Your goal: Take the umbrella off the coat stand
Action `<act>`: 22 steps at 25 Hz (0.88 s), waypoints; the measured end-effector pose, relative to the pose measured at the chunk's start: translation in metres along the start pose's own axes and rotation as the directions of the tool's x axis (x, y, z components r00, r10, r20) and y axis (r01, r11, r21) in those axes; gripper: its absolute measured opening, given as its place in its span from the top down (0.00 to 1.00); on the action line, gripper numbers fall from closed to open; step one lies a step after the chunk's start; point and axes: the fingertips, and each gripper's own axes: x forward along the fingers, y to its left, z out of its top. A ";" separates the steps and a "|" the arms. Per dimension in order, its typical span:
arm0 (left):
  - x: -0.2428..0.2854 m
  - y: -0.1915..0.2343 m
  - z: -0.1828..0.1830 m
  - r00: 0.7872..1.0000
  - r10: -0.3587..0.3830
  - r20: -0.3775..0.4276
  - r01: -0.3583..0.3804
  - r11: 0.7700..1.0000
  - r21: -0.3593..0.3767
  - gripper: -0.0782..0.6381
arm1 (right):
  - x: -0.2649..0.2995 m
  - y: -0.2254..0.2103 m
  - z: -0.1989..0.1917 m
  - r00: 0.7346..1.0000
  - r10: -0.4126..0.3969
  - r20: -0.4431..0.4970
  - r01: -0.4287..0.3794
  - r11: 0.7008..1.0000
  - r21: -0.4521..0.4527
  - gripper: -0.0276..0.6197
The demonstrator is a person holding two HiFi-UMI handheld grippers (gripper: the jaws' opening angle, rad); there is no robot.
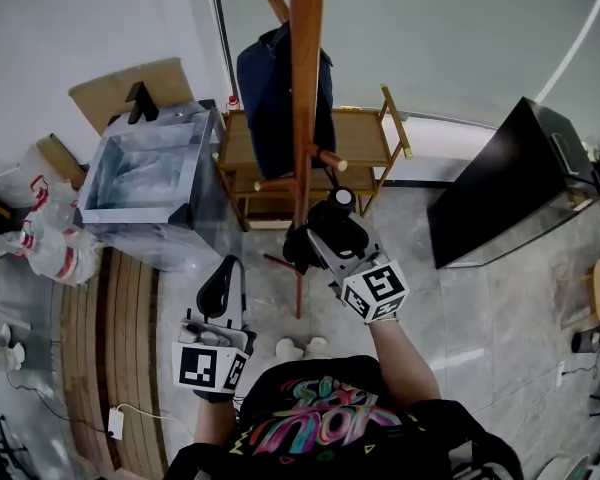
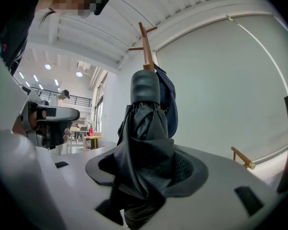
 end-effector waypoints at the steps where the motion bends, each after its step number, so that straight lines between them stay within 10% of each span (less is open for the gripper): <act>1: 0.001 -0.001 0.001 1.000 -0.006 0.003 0.006 1.000 0.000 0.84 | -0.004 0.000 0.002 1.000 -0.003 0.002 0.003 1.000 -0.003 0.55; 22: 0.025 -0.058 -0.001 0.984 -0.178 0.013 0.178 0.984 -0.021 0.84 | -0.106 -0.017 0.048 0.990 -0.130 0.053 0.132 0.990 -0.041 0.55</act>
